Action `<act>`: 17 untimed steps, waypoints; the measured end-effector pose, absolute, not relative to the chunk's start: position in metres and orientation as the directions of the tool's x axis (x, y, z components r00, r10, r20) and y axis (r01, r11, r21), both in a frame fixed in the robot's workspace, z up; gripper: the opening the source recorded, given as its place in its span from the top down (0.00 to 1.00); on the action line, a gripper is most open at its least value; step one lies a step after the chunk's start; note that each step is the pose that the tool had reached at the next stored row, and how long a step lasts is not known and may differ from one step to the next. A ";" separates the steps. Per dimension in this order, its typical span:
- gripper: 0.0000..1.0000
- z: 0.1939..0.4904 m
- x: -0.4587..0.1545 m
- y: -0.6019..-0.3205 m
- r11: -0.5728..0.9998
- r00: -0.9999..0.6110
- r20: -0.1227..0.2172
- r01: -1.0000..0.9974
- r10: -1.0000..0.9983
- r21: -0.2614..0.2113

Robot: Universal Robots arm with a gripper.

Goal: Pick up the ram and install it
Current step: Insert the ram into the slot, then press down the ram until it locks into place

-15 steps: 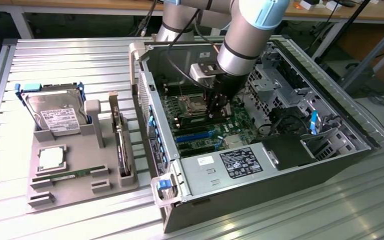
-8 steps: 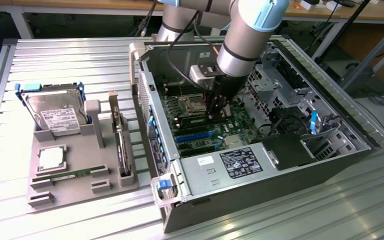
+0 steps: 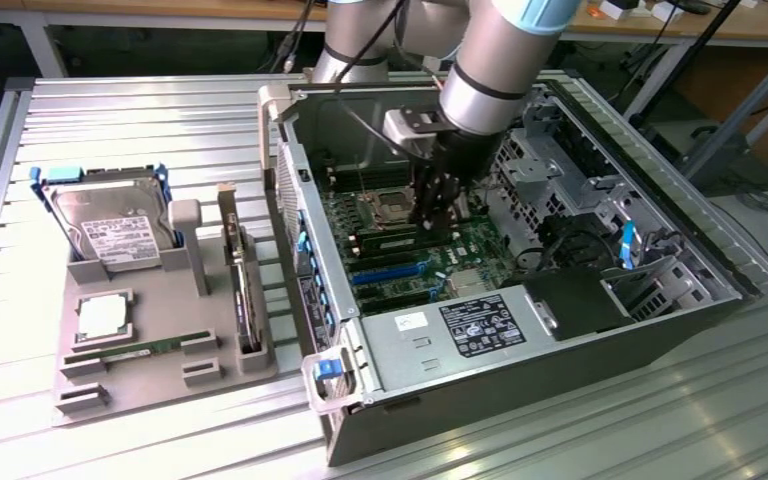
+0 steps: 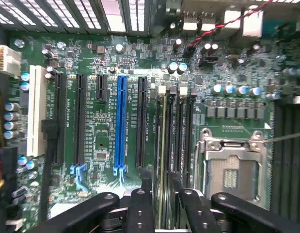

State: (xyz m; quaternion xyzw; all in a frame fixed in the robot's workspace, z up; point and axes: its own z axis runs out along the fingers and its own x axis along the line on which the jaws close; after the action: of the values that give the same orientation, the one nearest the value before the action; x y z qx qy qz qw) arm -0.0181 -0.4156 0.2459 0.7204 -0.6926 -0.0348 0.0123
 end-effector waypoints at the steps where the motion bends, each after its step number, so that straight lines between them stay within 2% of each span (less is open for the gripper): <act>1: 0.72 0.254 -0.018 -0.415 -0.039 0.037 -0.031 -0.997 -0.999 0.066; 3: 0.73 0.267 -0.018 -0.412 -0.038 0.036 -0.027 -0.997 -0.999 0.066; 4: 0.87 0.275 -0.018 -0.410 -0.037 0.036 -0.022 -0.997 -0.999 0.066; 5: 0.89 0.284 -0.018 -0.409 -0.037 0.036 -0.012 -0.997 -0.999 0.067; 17: 0.89 0.286 -0.018 -0.409 -0.037 0.036 -0.012 -0.997 -0.999 0.067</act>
State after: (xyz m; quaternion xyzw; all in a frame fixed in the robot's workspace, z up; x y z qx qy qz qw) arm -0.0181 -0.4087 0.2861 0.7194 -0.6938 -0.0275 0.0199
